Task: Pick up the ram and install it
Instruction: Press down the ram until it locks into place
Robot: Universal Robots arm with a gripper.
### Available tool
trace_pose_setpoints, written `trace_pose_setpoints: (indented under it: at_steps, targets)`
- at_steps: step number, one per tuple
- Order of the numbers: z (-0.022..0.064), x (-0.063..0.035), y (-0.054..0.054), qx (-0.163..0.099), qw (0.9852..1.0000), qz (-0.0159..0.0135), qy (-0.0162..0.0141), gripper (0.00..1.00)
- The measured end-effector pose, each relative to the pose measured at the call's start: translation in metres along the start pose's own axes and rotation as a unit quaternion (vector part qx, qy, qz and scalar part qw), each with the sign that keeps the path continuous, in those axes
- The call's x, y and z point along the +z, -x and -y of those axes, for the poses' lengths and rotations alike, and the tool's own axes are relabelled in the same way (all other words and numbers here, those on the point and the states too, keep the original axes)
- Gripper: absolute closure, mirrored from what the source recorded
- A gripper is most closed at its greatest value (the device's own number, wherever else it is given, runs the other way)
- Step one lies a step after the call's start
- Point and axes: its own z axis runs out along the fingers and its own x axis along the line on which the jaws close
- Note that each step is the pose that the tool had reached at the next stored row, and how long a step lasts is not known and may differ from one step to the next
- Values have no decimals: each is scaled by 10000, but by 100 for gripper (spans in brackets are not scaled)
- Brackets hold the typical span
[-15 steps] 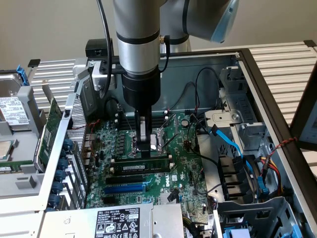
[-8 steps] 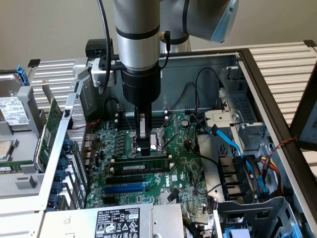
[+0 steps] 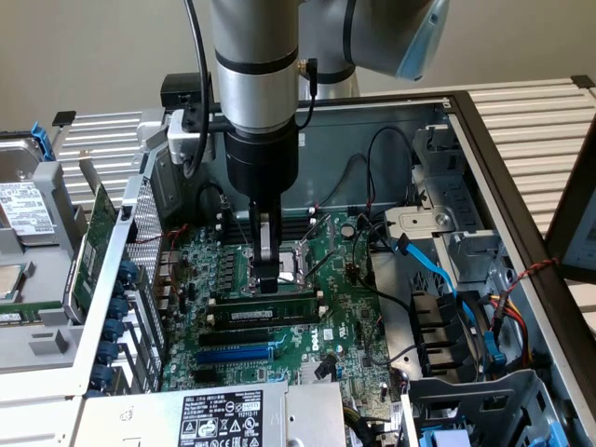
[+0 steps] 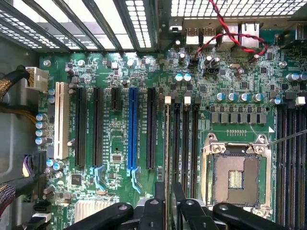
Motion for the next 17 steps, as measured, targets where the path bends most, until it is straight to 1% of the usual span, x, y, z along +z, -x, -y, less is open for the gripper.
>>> trace_pose_setpoints:
  at_steps: [1,2,4,5,8,10,14,15,17]
  targets:
    - [-3,0,0,0,10000,0,11,81]
    - [-3,0,1,0,10000,0,18,88]
    - [-4,5,1,-1,10000,1,25,90]
    - [-4,10,1,-1,10000,1,26,90]
    - [-4,35,8,-1,10000,-16,28,90]
    - [-4,62,16,-1,10000,-21,27,90]
    - [-4,104,70,0,10000,-32,27,90]
    - [-4,108,86,0,10000,-39,27,90]
    - [-4,113,88,0,10000,-62,26,90]
